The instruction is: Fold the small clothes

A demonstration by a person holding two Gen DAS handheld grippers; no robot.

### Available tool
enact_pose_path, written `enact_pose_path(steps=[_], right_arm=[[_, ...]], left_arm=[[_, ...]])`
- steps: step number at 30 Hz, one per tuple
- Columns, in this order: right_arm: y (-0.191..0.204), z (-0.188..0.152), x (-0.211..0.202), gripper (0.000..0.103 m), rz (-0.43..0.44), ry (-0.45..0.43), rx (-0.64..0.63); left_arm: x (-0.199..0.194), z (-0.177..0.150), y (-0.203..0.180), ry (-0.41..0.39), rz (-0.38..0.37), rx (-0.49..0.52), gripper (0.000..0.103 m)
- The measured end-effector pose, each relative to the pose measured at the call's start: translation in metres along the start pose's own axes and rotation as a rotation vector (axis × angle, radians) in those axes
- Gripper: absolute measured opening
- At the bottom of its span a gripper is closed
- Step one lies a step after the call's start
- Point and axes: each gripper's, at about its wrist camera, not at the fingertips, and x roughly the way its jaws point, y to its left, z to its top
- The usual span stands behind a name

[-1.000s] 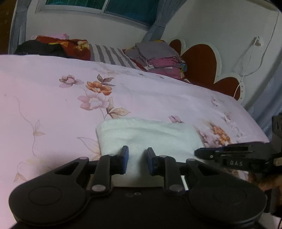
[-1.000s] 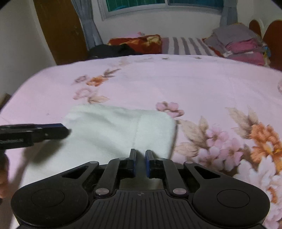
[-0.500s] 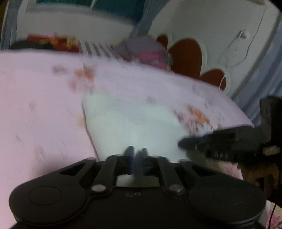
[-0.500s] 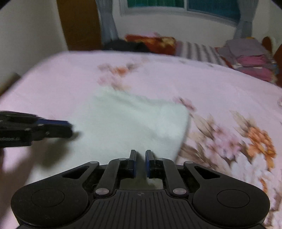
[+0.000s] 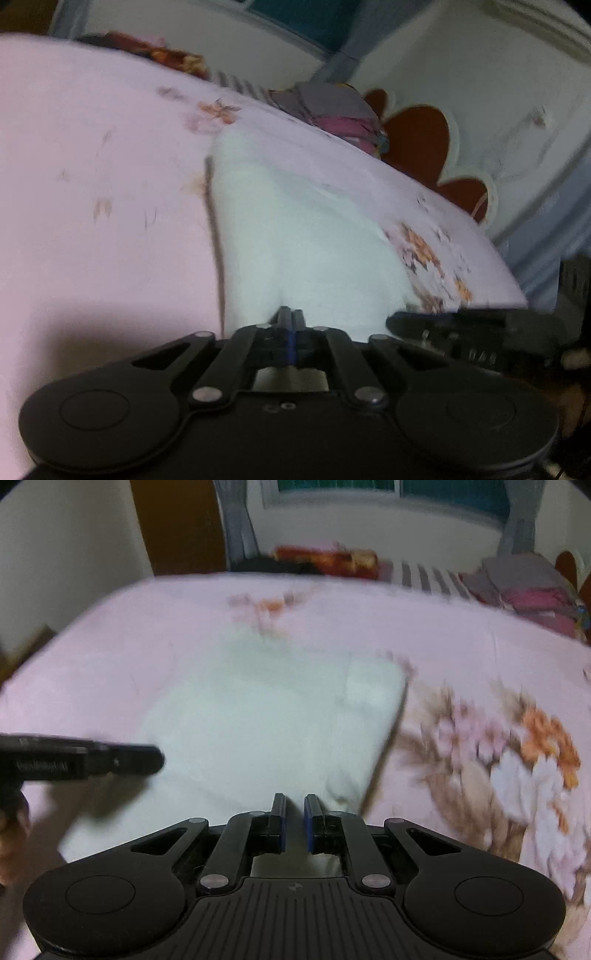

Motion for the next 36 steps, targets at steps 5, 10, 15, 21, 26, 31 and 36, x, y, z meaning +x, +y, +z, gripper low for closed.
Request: enact_pose_path(steps=[5,10,15,21,26,31,36], right_arm=[[0.001,-0.005,-0.027,0.009,0.038,-0.038,0.052],[0.016,-0.045,-0.04,0.009,0.055,0.021,-0.013],[0.007,-0.055,-0.042,0.009,0.072,0.02,0.073],[0.007,-0.068,-0.064,0.009,0.057,0.009,0.078],[0.006,-0.087,-0.122,0.009,0.039,-0.093,0.104],[0.012,-0.108,-0.163,0.02,0.006,-0.115,0.115],[0.024,-0.139,-0.203,0.103,-0.12,-0.194,0.138]], left_arm=[[-0.034,-0.015,-0.029,-0.057,0.051,0.049,0.002],[-0.043,-0.051,-0.029,-0.009,0.133,0.034,0.002],[-0.053,-0.064,-0.032,-0.042,0.161,-0.007,0.002],[-0.069,-0.077,-0.06,-0.037,0.226,0.034,0.006],[-0.103,-0.099,-0.095,-0.063,0.28,0.121,0.076],[-0.13,-0.126,-0.131,-0.097,0.39,0.229,0.102],[-0.17,-0.155,-0.164,-0.172,0.459,0.246,0.103]])
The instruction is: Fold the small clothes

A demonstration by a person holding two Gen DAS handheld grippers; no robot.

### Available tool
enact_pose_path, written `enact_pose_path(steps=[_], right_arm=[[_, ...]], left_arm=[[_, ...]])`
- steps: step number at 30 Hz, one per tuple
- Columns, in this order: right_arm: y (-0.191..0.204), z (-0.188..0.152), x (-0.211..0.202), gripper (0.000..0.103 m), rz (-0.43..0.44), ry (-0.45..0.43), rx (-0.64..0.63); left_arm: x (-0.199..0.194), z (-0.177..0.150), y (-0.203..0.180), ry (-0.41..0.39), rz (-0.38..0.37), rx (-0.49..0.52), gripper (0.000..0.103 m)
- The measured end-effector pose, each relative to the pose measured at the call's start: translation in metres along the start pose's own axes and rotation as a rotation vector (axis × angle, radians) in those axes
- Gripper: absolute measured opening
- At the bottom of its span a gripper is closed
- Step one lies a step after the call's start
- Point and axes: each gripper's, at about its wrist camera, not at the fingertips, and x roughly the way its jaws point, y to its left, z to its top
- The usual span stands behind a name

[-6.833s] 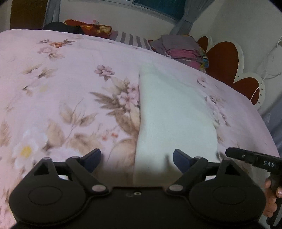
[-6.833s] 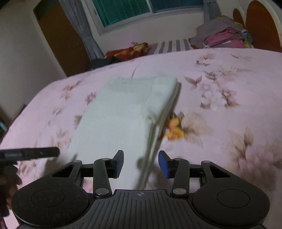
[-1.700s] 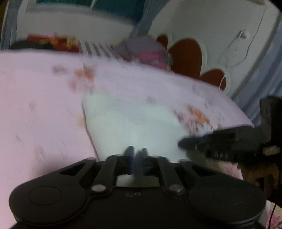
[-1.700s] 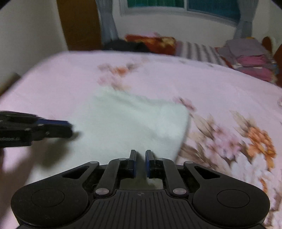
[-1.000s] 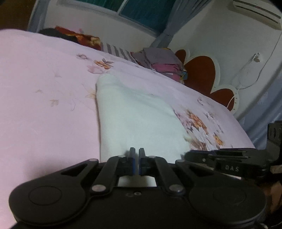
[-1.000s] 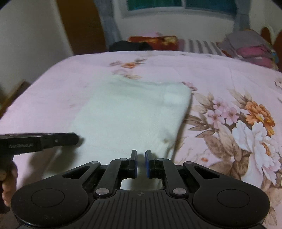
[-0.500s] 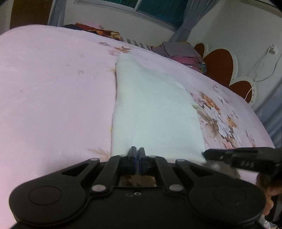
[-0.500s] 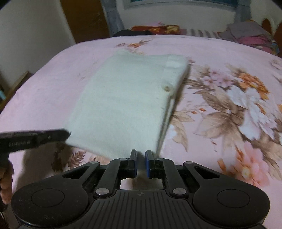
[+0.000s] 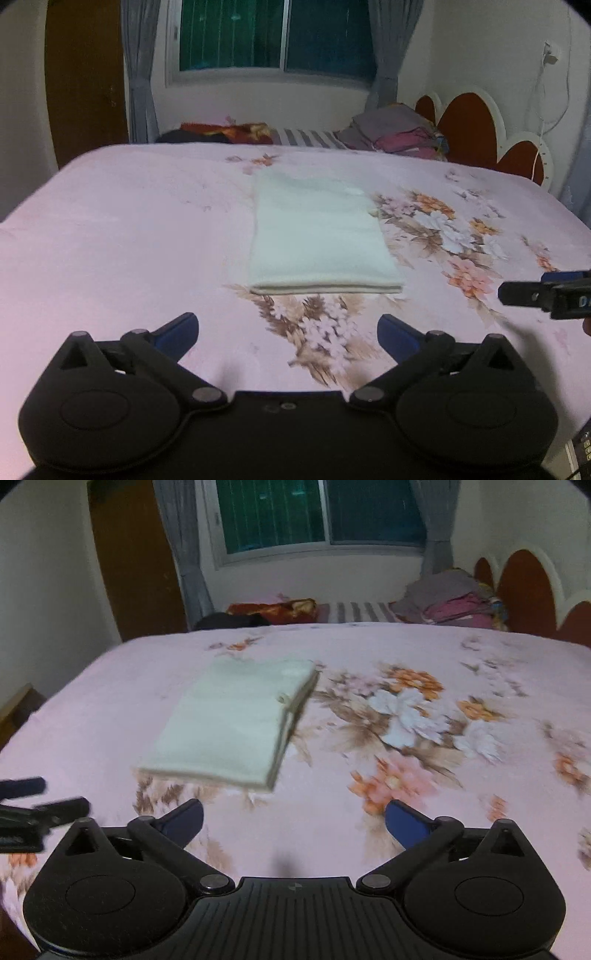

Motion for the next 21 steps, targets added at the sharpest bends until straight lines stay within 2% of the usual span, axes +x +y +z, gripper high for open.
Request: enact_pose_path(steps=[3,11,15,21], right_arm=[[-0.003,-0.011,-0.021,0.103,0.016,-0.007,0.039],[0.017,-0.03,-0.098,0.103,0.015,-0.097,0.008],[0.028,-0.033,-0.116,0.103,0.013,-0.121,-0.031],[0.035,-0.034,-0.132,0.103,-0.001,-0.151,-0.058]], left_arm=[[-0.029,-0.005,-0.003,-0.032,-0.028,-0.006,0.103],[-0.086,-0.011,-0.025,-0.093,-0.01,0.01,0.103],[-0.104,-0.014,-0.035,-0.122,-0.017,0.039,0.103],[-0.115,-0.016,-0.039,-0.134,-0.029,0.026,0.103]])
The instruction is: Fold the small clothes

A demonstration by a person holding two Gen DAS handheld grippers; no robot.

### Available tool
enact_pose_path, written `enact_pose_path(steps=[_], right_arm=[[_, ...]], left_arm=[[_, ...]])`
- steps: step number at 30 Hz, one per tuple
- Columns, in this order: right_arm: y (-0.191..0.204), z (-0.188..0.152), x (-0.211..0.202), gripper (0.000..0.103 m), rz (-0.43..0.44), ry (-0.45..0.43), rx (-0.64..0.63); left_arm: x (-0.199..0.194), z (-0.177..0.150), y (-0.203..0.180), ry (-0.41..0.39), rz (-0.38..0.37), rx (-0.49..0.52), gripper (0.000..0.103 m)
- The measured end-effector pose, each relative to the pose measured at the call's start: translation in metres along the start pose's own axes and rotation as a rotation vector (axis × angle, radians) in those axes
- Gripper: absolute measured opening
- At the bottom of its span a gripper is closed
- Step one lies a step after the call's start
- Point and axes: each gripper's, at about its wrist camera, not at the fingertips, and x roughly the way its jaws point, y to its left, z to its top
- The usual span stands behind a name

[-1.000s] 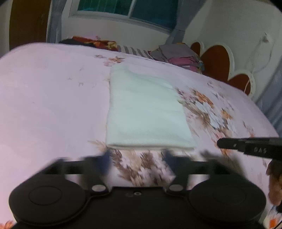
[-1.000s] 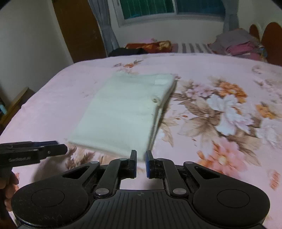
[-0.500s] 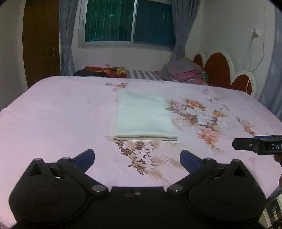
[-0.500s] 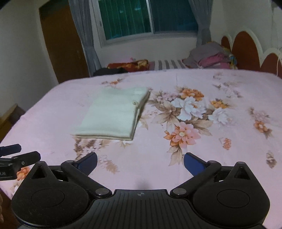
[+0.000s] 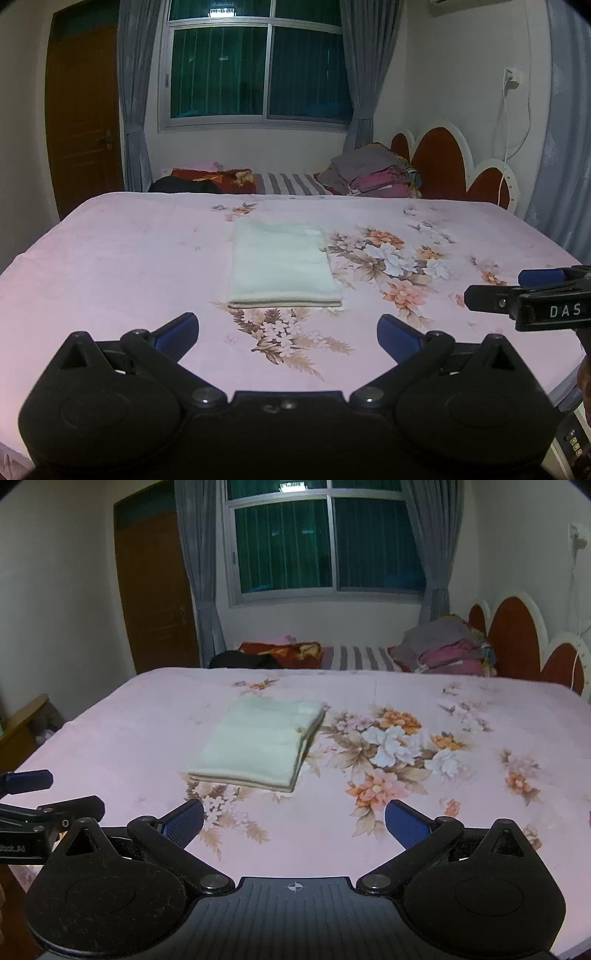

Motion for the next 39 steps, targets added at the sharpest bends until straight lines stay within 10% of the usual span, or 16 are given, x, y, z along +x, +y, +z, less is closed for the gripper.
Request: enact_pose_path(steps=[39], right_arm=[[-0.006,0.006,-0.018,0.103,-0.003,-0.015,0.001]], left_arm=[[-0.008,0.01,-0.002,-0.016,-0.016,0.022,0.102]])
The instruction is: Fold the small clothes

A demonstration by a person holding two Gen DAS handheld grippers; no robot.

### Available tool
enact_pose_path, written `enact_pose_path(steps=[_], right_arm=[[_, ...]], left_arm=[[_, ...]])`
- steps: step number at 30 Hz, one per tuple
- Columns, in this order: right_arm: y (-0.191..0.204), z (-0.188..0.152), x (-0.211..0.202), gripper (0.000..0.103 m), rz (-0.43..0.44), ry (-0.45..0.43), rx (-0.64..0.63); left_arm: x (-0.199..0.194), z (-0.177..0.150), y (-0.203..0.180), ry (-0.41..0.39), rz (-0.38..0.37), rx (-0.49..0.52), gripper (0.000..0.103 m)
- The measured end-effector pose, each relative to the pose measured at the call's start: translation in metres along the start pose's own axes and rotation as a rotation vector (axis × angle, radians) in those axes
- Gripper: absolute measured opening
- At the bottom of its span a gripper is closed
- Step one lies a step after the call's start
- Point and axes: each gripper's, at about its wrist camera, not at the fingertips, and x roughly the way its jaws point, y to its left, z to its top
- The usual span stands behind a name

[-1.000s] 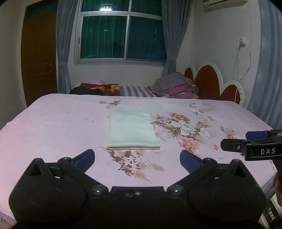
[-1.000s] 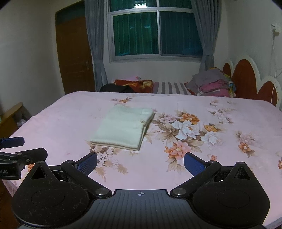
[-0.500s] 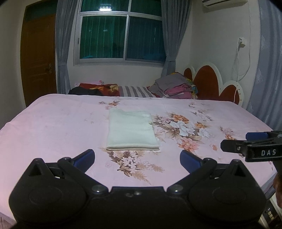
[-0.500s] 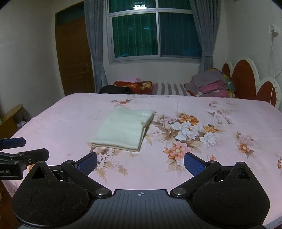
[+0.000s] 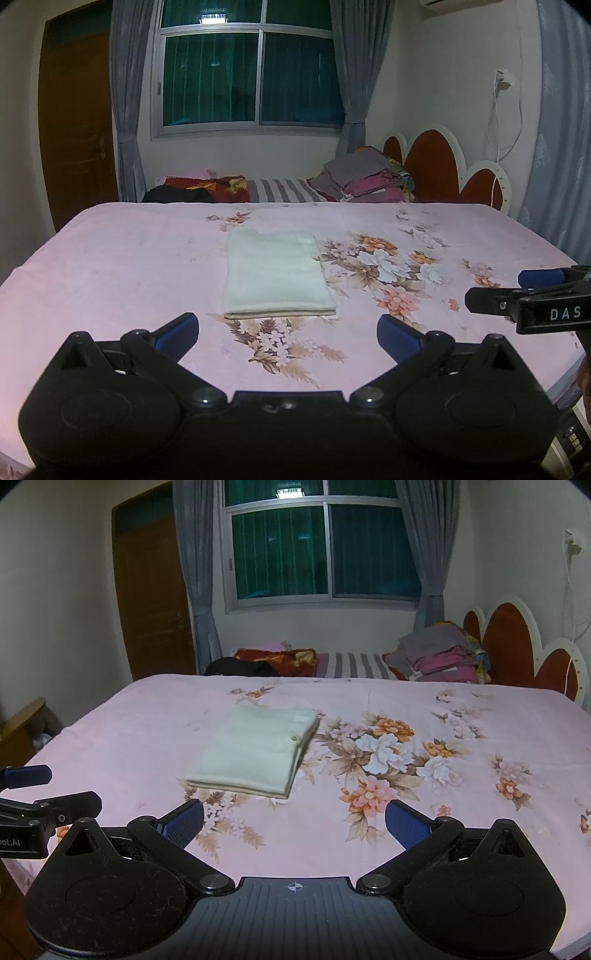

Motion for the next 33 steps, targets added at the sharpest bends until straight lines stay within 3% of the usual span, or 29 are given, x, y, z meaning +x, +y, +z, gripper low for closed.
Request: enact_pose_path(steps=[33], right_arm=[[-0.0007,-0.0002,0.0042,0.103,0.006,0.004,-0.001]], left_arm=[[0.0025,0.0002,0.0024,-0.004,0.004,-0.008,0.102]])
